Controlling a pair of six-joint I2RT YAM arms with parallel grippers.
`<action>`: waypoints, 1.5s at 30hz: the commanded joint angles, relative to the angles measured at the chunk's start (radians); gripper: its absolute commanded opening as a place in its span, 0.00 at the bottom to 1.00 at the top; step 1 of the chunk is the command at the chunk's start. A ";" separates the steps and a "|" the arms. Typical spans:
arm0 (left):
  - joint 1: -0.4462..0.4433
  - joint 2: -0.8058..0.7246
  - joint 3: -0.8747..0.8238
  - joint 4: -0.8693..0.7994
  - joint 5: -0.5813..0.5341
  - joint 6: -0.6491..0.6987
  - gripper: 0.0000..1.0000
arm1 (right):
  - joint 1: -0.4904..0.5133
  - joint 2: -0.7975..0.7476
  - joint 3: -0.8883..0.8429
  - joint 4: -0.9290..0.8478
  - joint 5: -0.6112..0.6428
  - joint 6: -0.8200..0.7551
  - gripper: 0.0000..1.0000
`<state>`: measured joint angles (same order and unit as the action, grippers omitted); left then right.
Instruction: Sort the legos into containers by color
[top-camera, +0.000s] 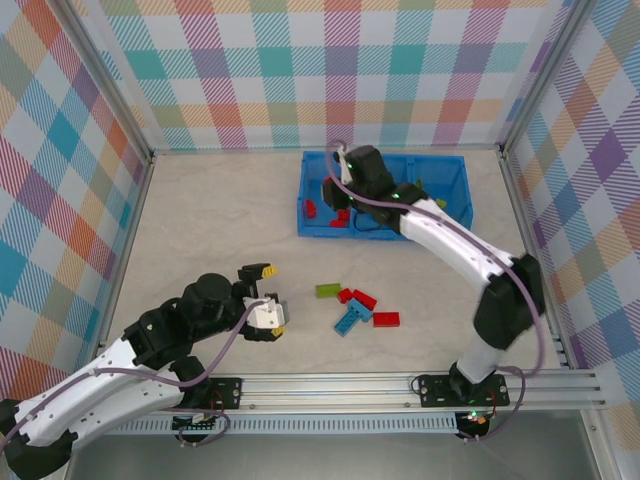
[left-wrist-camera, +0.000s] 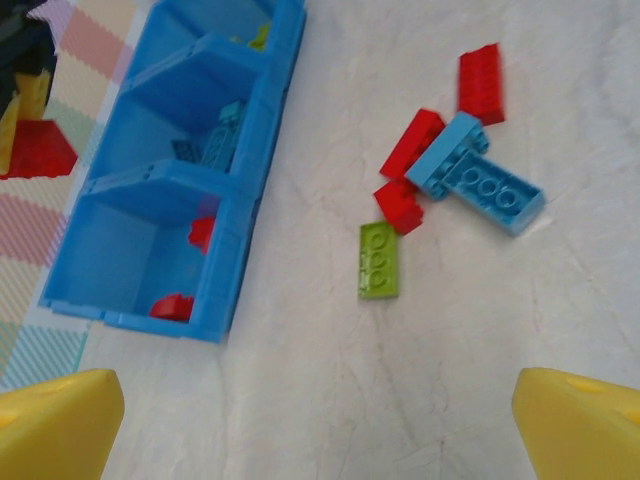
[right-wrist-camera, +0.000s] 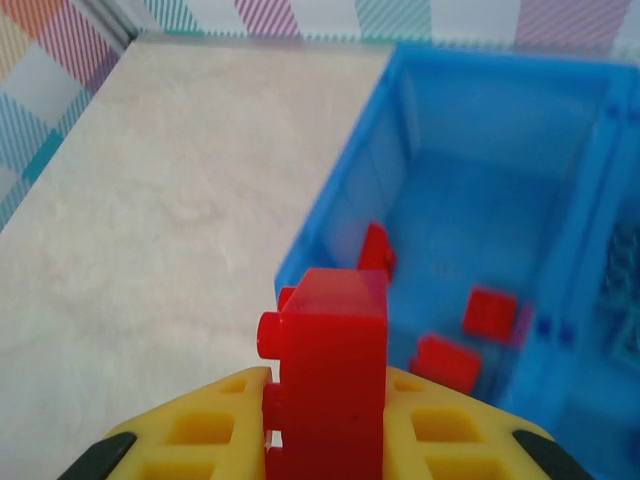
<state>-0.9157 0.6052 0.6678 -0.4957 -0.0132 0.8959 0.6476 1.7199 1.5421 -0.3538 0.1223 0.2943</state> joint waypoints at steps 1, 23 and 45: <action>-0.006 0.020 0.006 0.069 -0.071 -0.057 1.00 | -0.003 0.162 0.118 0.018 0.078 -0.075 0.19; -0.006 0.023 0.017 0.040 0.073 -0.051 1.00 | -0.002 -0.117 -0.133 -0.003 0.008 -0.044 0.46; 0.003 0.105 0.037 0.040 0.443 -0.079 1.00 | 0.181 -0.498 -0.822 -0.445 -0.063 0.422 0.91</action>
<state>-0.9150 0.7055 0.6739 -0.4522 0.3874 0.8291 0.8135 1.1934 0.7109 -0.8261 0.0589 0.7021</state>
